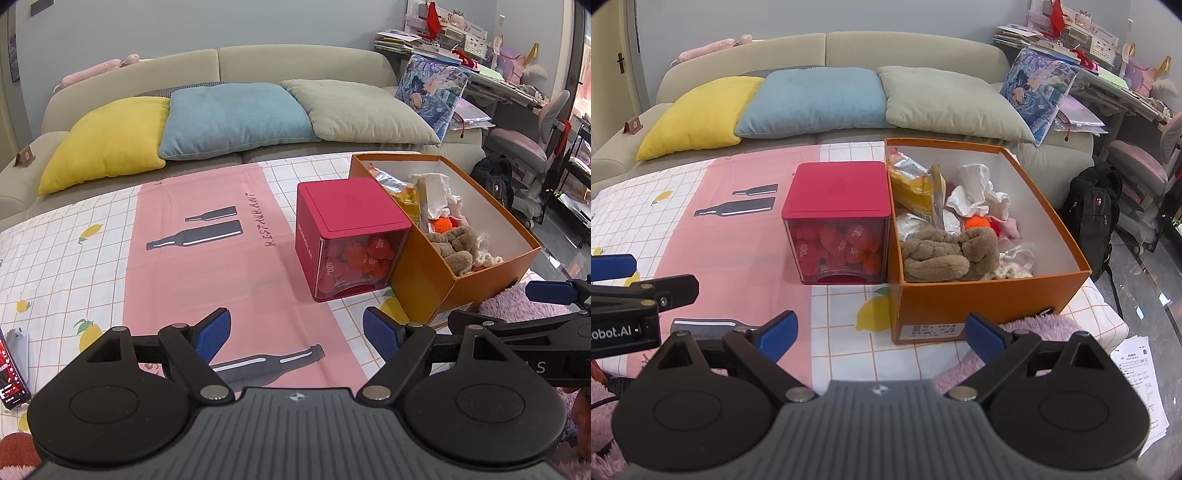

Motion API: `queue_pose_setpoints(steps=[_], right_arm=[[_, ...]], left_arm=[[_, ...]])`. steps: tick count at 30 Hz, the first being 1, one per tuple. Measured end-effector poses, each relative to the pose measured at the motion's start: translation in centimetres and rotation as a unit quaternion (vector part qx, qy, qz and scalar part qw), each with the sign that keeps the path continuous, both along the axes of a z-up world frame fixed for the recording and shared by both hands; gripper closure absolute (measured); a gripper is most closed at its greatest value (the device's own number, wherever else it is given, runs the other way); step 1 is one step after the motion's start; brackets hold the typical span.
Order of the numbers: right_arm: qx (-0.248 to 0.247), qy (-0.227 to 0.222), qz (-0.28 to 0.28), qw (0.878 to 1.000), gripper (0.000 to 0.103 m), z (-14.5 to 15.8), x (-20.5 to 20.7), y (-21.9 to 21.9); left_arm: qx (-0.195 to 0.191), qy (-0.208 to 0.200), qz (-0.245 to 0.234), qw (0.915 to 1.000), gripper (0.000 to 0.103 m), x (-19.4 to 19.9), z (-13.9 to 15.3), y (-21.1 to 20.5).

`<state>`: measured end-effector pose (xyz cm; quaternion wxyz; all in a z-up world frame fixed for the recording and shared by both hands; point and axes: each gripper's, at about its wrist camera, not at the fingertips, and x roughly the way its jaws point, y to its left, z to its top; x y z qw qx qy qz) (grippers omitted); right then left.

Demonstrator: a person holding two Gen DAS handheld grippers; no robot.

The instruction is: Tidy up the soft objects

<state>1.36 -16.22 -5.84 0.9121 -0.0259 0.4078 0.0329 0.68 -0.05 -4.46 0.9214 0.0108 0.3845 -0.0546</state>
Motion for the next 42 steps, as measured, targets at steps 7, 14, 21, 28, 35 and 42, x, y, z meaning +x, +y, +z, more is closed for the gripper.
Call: queue_pose_setpoints(steps=[7, 14, 21, 28, 35, 42], right_arm=[[0.0, 0.002, 0.001, 1.0, 0.008, -0.08, 0.05, 0.0], [0.0, 0.002, 0.004, 1.0, 0.008, -0.14, 0.04, -0.13], [-0.001, 0.002, 0.004, 1.0, 0.008, -0.12, 0.04, -0.1], [-0.001, 0.002, 0.003, 1.0, 0.008, -0.11, 0.04, -0.04], [-0.001, 0.003, 0.003, 1.0, 0.008, -0.1, 0.04, -0.01], [-0.001, 0.003, 0.004, 1.0, 0.008, -0.13, 0.04, -0.11]], left_arm=[[0.0, 0.0, 0.001, 1.0, 0.008, -0.04, 0.04, -0.03], [0.0, 0.0, 0.001, 1.0, 0.008, -0.08, 0.13, -0.05], [0.0, -0.001, 0.001, 1.0, 0.008, -0.08, 0.12, -0.04], [-0.001, -0.001, 0.001, 1.0, 0.008, -0.08, 0.17, 0.0], [-0.001, -0.002, 0.003, 1.0, 0.008, -0.08, 0.34, -0.03], [-0.002, -0.002, 0.006, 1.0, 0.008, -0.2, 0.54, -0.09]])
